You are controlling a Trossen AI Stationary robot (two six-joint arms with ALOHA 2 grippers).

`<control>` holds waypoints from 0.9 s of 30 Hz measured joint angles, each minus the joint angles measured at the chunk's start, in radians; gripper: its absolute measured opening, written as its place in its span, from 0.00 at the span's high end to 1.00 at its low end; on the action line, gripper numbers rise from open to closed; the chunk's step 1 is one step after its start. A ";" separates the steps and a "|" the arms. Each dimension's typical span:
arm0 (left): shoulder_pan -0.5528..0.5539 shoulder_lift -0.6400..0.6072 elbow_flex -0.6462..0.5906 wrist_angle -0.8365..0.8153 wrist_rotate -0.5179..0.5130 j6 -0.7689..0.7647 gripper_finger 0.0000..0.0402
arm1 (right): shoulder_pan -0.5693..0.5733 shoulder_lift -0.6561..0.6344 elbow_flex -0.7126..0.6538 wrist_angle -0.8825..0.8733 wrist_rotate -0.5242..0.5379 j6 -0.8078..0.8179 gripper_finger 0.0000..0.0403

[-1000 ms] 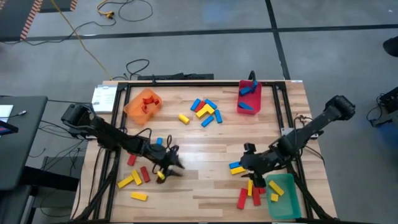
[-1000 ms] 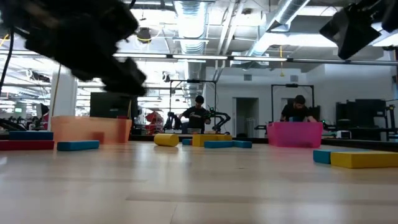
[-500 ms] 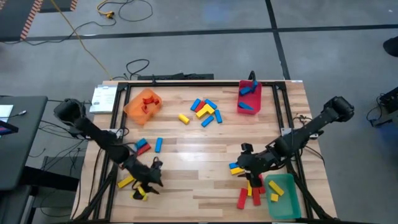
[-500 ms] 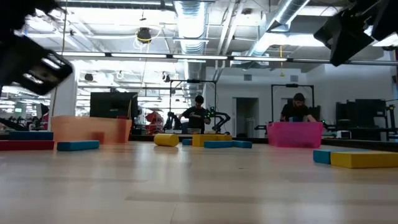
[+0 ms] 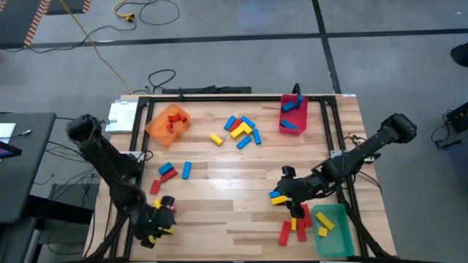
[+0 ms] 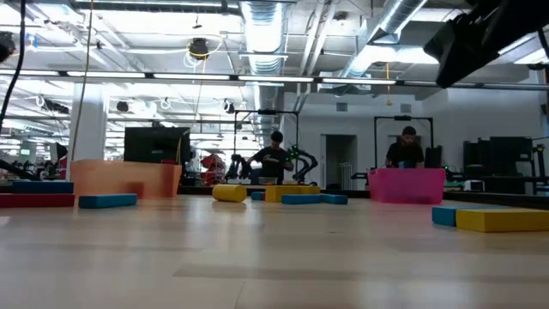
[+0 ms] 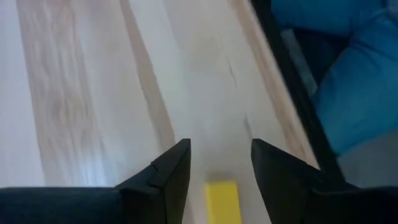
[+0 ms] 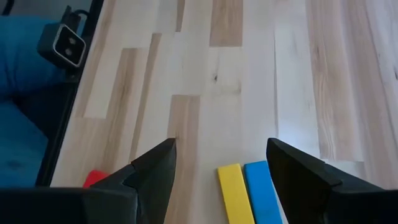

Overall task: Sort blocks
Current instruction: Put the yellow block into the green bin

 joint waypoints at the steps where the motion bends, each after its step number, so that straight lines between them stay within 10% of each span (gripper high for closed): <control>1: -0.018 0.000 0.002 -0.022 -0.002 -0.030 0.59 | 0.000 0.000 0.000 0.005 0.000 0.000 0.34; 12: -0.162 0.059 0.010 -0.157 0.026 -0.325 0.59 | 0.000 0.000 0.000 0.008 0.002 -0.001 0.34; 27: -0.165 0.302 0.187 -0.356 0.100 -0.290 0.59 | 0.000 0.000 0.000 0.025 0.003 -0.023 0.34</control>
